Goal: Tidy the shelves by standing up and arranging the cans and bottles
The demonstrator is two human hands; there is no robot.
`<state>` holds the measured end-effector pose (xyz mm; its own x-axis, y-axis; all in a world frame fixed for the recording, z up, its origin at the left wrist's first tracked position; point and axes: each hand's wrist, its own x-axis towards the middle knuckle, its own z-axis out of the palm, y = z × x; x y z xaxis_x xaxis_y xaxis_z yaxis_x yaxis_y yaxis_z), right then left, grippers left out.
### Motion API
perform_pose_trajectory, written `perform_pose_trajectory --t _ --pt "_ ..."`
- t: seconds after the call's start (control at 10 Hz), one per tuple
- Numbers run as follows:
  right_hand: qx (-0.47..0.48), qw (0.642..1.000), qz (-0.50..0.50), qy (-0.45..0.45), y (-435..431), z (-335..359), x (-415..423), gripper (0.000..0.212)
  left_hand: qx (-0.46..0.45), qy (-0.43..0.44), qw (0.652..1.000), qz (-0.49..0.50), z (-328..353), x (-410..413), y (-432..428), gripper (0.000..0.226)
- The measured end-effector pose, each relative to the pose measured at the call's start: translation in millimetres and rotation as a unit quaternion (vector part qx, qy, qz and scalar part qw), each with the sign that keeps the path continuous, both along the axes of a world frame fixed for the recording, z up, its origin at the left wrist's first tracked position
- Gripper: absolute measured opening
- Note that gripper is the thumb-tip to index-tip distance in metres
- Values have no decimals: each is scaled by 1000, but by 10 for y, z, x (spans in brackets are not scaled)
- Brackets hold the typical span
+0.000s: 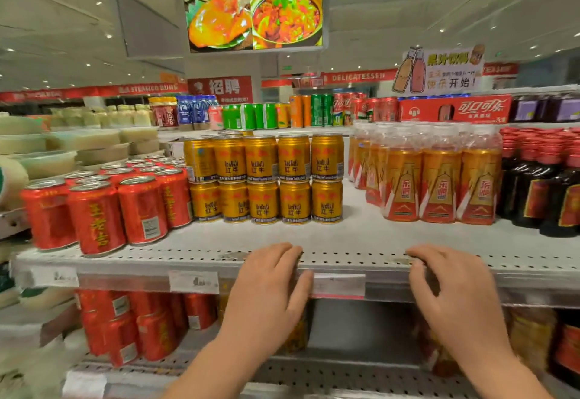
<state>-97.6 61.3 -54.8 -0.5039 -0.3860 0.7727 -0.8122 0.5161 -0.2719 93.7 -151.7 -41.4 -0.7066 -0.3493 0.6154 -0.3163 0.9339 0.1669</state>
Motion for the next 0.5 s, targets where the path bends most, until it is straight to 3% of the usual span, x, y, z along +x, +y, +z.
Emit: perform_pose_trajectory --t 0.3,0.4,0.5 --pt "13 999 -31 -28 -47 -20 164 38 -5 -5 1000 -13 -61 14 -32 54" --pt "20 998 -20 -59 61 -41 315 36 -6 27 999 -20 -65 55 46 51" --pt "-32 995 -2 -93 319 -360 548 36 23 85 996 -26 -297 299 167 49"
